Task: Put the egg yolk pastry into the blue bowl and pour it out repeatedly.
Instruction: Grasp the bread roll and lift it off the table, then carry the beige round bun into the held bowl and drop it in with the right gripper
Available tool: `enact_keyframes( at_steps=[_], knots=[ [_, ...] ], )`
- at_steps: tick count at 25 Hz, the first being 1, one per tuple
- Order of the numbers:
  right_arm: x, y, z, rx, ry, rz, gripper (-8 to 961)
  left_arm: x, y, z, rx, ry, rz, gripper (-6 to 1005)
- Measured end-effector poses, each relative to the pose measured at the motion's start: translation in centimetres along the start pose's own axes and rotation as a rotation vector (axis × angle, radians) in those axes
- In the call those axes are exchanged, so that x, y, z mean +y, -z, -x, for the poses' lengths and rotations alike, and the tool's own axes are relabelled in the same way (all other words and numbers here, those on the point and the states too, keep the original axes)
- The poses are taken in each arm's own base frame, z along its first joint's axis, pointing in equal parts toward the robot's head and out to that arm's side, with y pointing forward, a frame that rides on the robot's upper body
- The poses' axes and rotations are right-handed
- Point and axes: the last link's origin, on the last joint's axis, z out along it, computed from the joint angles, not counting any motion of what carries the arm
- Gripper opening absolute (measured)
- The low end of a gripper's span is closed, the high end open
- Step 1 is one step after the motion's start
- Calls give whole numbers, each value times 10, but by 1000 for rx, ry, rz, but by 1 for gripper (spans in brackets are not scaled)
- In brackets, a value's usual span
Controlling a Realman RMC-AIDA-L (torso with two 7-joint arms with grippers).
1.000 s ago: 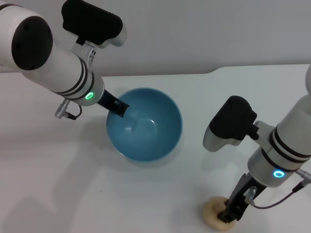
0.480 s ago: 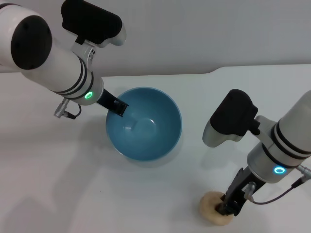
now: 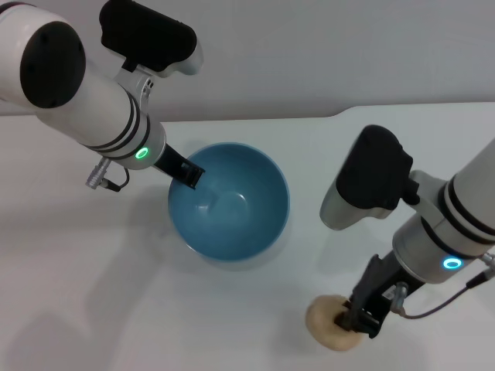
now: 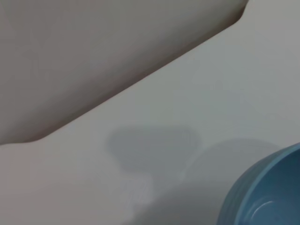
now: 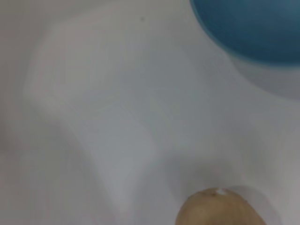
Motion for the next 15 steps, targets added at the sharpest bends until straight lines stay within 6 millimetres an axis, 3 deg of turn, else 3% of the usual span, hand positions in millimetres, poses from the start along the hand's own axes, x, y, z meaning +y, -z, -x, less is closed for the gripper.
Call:
enact_keyframes(
  at_steps=[7, 15],
  knots=[
    [5, 24, 19, -89, 88, -50, 55, 7, 0, 0, -23, -26, 6, 5],
    [-15, 46, 50, -274, 145, -176, 11, 16, 0, -2, -37, -55, 14, 5]
  ],
)
